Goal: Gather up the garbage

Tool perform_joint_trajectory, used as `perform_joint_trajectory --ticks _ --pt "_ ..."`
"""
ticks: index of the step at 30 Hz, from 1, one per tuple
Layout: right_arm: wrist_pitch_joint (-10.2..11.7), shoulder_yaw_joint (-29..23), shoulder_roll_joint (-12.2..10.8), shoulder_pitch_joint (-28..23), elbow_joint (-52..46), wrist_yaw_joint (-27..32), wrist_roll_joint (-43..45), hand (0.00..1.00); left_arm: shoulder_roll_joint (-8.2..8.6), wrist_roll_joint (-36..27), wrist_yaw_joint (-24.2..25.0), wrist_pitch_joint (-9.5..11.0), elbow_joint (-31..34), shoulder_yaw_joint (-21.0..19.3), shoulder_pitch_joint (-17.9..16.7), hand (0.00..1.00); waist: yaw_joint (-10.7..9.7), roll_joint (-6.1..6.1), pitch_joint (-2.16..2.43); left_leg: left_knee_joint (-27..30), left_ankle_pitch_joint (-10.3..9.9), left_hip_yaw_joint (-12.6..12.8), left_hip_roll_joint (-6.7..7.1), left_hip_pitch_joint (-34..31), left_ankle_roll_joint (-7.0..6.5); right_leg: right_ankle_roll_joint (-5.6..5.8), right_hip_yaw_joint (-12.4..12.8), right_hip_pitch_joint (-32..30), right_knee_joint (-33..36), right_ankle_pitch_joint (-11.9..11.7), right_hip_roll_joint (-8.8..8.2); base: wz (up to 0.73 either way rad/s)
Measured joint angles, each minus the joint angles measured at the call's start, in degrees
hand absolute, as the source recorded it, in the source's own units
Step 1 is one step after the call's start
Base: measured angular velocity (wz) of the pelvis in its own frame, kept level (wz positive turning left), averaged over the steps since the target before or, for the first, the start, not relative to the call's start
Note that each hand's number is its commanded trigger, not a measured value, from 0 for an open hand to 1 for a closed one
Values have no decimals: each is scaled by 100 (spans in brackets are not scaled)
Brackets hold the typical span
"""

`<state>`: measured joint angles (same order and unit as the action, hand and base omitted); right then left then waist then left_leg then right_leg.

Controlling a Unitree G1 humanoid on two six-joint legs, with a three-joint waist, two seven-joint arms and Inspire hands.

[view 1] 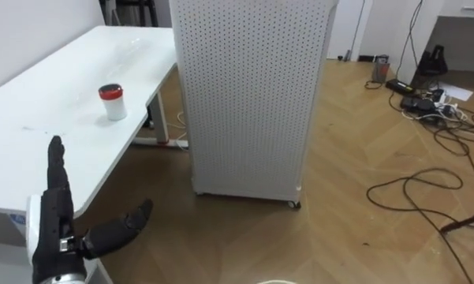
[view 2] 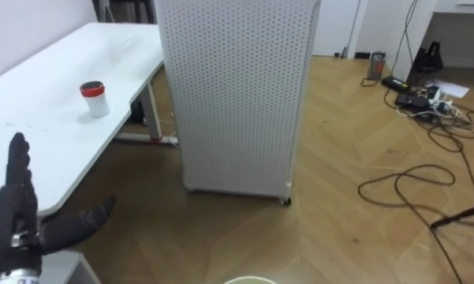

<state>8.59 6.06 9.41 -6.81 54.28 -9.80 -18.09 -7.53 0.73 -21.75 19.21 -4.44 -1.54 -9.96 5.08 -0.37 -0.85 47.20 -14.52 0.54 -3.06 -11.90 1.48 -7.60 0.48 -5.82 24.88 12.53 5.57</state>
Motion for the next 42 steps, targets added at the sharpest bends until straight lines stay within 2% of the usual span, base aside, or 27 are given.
perform_joint_trajectory --ticks 2,3,5,7,8,10,11,13,14,16,17,18,19,20,21,22,23,24,25,27,29,30,32,33,34,36,42 --pt "-11 59 0 0 7 110 0 100 0 -39 -4 17 -82 7 -1 0 78 -25 -14 -449 32 45 185 -407 -13 8 75 80 12 72 14 -23" --pt "-39 85 1 -2 7 154 3 100 17 -39 -2 22 -140 2 -10 0 170 -47 -8 -1038 153 43 278 -606 33 3 113 88 14 119 12 -32" --pt "-58 131 6 -4 8 174 2 100 9 -40 4 39 -134 -8 -61 0 173 -74 6 -2128 493 -2 366 -791 42 -8 91 109 53 223 13 -26" --pt "-93 209 7 -13 9 196 -1 100 6 -41 75 39 -117 -24 -181 0 224 -44 31 -3193 864 -108 378 -882 63 10 37 163 309 514 8 -24" --pt "-112 237 10 -23 21 202 -1 100 8 -40 115 39 -116 -23 -210 0 224 -46 32 -3317 922 -153 370 -883 64 12 21 191 387 610 8 -13" --pt "-153 310 11 -119 30 217 -54 100 9 -47 223 38 -102 1 -237 0 184 -90 44 -3270 1559 -167 422 -886 59 82 -28 354 537 986 -64 13" --pt "-173 304 16 -118 30 216 -68 100 6 -37 227 38 -84 -5 -237 0 164 -138 46 -3255 1666 -108 446 -877 20 114 -30 396 538 1059 -102 19" --pt "-191 191 40 -111 17 221 -95 100 5 -9 260 39 -9 -2 -252 0 190 -268 77 -3051 1832 297 515 -835 -184 237 -34 611 458 1275 -330 10" --pt "-191 164 45 -112 17 234 -95 100 1 -8 270 39 7 3 -256 0 195 -293 72 -2938 1770 406 550 -829 -279 295 -61 695 434 1321 -422 7" --pt "-191 171 132 -131 7 275 -95 100 -9 -20 285 51 35 66 -253 0 280 -346 83 -2375 1416 588 827 -810 -750 527 -254 996 477 1619 -832 0" --pt "-191 169 139 -126 -13 280 -96 100 -21 -15 293 68 52 74 -229 0 295 -395 82 -2230 1252 614 935 -814 -776 608 -362 1013 619 1725 -985 0" --pt "-191 169 154 -108 -54 280 -149 100 -7 -29 316 91 51 84 -153 0 324 -420 69 -1994 984 620 1094 -825 -916 741 -562 976 1146 1804 -1213 19" --pt "-190 172 148 -108 -100 285 -190 100 -11 -48 318 93 51 141 -58 0 304 -408 48 -1762 786 650 1193 -777 -1009 950 -636 780 1944 1689 -1409 28" --pt "-190 172 135 -112 -110 286 -188 100 -15 -48 311 99 48 180 -14 0 282 -413 36 -1666 674 679 1217 -731 -1045 1073 -617 679 2319 1556 -1483 22" --pt "-190 172 103 -113 -155 288 -175 100 -13 -34 303 142 45 209 29 0 311 -439 16 -1532 461 681 1277 -629 -1088 1132 -600 495 2949 1160 -1589 6" --pt "-191 176 87 -110 -284 315 -181 100 -18 -3 236 172 48 227 41 0 319 -370 20 -1436 293 673 1282 -531 -1120 1111 -644 351 3340 726 -1657 0" --pt "-183 178 82 -105 -353 333 -180 100 -22 -1 211 184 48 228 43 0 289 -358 23 -1419 209 660 1281 -464 -1131 1095 -694 291 3469 520 -1685 0" --pt "-127 178 74 -44 -371 338 -190 100 -38 -4 179 185 44 232 73 0 244 -286 23 -1445 111 587 1296 -338 -1156 1133 -767 220 3674 96 -1732 6" --pt "-97 182 73 -19 -372 328 -228 100 -59 -3 147 185 44 259 124 0 208 -269 24 -1533 57 473 1306 -237 -1167 1171 -815 64 3855 -42 -1759 12" --pt "-97 192 68 -21 -405 326 -252 100 -65 0 61 186 44 303 199 0 138 -242 -8 -1733 49 300 1283 -57 -1167 1128 -911 -265 3947 186 -1763 26" --pt "-99 204 51 -30 -381 330 -301 100 -61 4 2 186 29 321 200 0 137 -238 -42 -1962 66 204 1224 176 -1163 1087 -912 -600 3563 459 -1727 23" --pt "-99 205 58 -32 -368 339 -299 100 -60 2 -29 186 3 362 197 0 112 -219 -53 -2074 54 134 1166 309 -1148 1061 -872 -742 2934 589 -1609 27" --pt "-97 204 51 -49 -368 358 -279 100 -84 -3 -26 186 -3 412 196 0 -11 -207 -61 -2233 46 -107 1113 461 -1127 1040 -840 -745 1635 599 -1405 48" --pt "-96 204 50 -74 -365 375 -227 100 -103 -3 -39 185 -6 461 196 0 -62 -219 -53 -2343 51 -228 1104 564 -1105 1026 -826 -688 813 480 -1308 50" --pt "-96 206 52 -84 -365 374 -172 100 -102 2 -57 184 -10 499 196 0 -75 -226 -47 -2413 36 -347 1100 652 -1069 1011 -778 -628 184 121 -1208 51" --pt "-96 200 60 -95 -366 385 -169 100 -82 20 -62 183 -49 543 196 0 -146 -189 2 -2501 10 -542 1066 764 -1015 959 -766 -436 -111 -329 -1073 44" --pt "-46 163 69 23 -400 341 -169 100 -158 396 -296 107 100 427 201 0 -35 -129 23 -2850 0 -544 823 1091 -793 876 -982 131 -802 -372 -883 14"
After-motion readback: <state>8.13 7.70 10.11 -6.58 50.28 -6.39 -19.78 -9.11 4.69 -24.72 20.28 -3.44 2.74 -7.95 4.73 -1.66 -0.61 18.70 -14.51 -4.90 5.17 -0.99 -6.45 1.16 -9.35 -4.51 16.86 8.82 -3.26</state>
